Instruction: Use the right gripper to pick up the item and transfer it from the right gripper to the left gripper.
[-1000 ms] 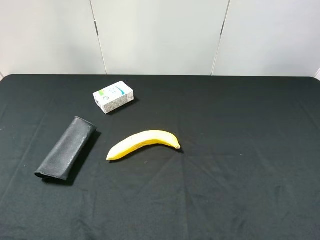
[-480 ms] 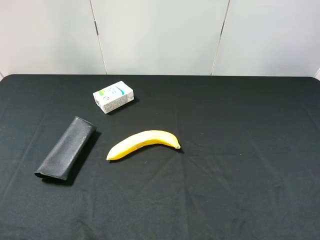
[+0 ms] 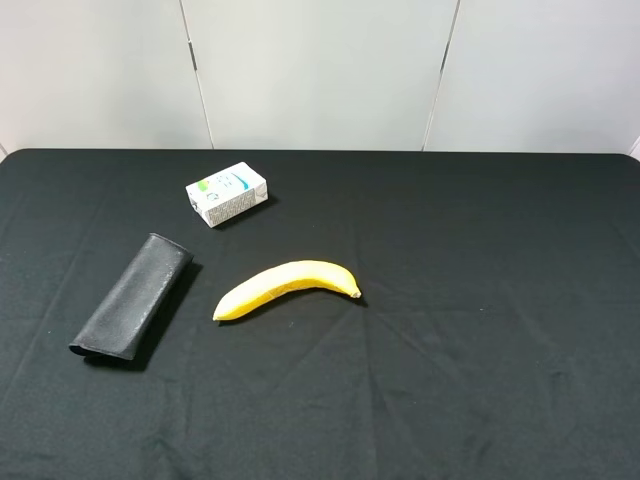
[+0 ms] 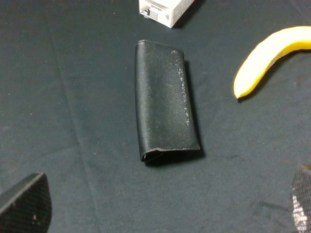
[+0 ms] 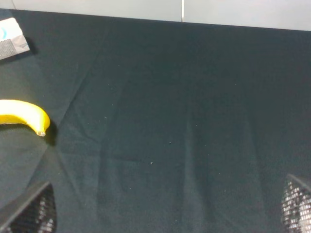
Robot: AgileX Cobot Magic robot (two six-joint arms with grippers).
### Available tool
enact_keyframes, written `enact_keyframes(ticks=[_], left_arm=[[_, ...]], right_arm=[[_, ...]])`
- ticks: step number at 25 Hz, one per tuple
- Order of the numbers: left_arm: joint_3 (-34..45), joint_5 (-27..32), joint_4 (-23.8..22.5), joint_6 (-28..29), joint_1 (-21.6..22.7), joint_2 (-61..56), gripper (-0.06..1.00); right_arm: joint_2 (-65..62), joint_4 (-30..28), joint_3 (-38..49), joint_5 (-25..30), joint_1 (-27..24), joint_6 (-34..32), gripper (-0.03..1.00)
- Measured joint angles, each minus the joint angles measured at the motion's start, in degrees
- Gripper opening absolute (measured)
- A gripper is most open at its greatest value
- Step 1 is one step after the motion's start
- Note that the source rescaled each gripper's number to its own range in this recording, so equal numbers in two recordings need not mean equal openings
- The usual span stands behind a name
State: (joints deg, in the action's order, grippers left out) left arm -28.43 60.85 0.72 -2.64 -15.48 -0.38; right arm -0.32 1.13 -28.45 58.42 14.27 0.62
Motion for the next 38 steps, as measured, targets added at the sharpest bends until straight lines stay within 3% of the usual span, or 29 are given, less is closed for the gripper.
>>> enact_keyframes(ticks=[3, 6, 11, 15, 38], left_arm=[[0.00, 0.00, 0.00, 0.00, 1.66, 0.00, 0.96], [0.00, 0.00, 0.00, 0.00, 7.18, 0.00, 0.96], [0.00, 0.00, 0.00, 0.00, 15.12, 0.00, 0.96], [0.00, 0.00, 0.00, 0.00, 15.59, 0.00, 0.96], [0.00, 0.00, 0.00, 0.00, 15.59, 0.00, 0.96]], right_arm=[[0.00, 0.00, 0.00, 0.00, 0.01, 0.00, 1.00], [0.00, 0.01, 0.00, 0.00, -0.97, 0.00, 1.00], [0.00, 0.06, 0.00, -0.08, -7.66, 0.00, 1.00], [0.00, 0.12, 0.00, -0.08, -10.51, 0.00, 1.00], [0.00, 0.19, 0.00, -0.02, -10.56, 0.00, 1.00]])
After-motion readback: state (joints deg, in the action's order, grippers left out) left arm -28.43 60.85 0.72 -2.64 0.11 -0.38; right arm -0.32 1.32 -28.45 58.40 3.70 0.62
